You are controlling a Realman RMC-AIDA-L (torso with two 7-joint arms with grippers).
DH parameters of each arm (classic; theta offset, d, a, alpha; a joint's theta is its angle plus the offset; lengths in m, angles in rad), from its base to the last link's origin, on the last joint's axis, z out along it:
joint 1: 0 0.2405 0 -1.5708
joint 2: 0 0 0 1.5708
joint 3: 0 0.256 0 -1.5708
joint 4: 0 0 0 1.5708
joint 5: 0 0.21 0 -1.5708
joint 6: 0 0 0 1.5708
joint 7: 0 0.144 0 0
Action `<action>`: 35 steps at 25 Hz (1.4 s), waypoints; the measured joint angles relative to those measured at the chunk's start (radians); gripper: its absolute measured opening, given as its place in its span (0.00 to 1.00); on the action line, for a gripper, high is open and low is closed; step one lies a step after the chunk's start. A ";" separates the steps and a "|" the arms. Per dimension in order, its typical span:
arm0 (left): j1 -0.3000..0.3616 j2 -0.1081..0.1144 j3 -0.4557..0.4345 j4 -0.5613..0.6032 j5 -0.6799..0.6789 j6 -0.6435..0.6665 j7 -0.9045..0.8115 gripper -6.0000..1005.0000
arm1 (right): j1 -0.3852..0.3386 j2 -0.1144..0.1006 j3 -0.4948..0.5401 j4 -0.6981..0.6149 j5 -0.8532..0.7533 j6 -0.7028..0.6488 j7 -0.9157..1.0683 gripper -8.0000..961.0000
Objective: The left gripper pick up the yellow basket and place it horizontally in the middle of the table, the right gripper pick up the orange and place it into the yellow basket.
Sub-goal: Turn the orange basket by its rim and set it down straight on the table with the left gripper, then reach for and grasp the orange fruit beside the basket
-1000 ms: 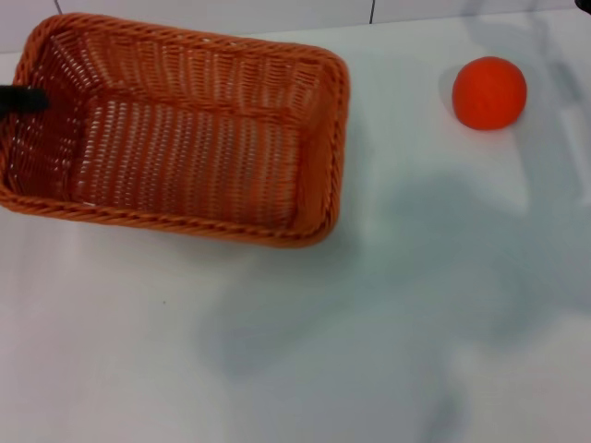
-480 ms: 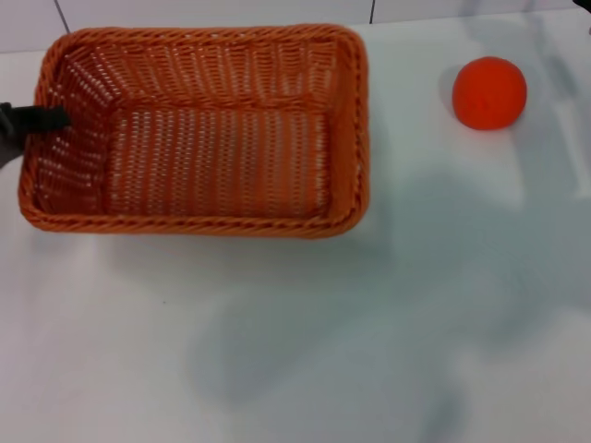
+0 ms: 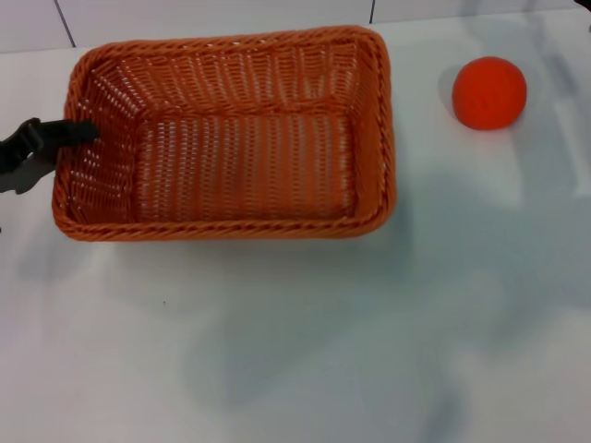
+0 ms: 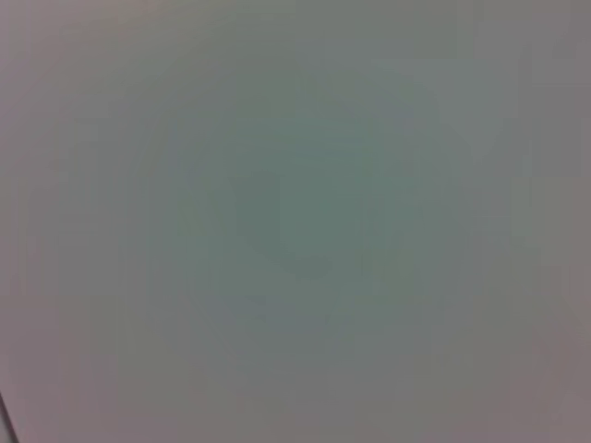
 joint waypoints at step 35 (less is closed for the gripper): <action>0.067 0.033 -0.186 -0.097 -0.177 0.099 0.422 0.75 | -0.032 -0.045 -0.246 -0.190 -0.146 0.220 0.251 0.98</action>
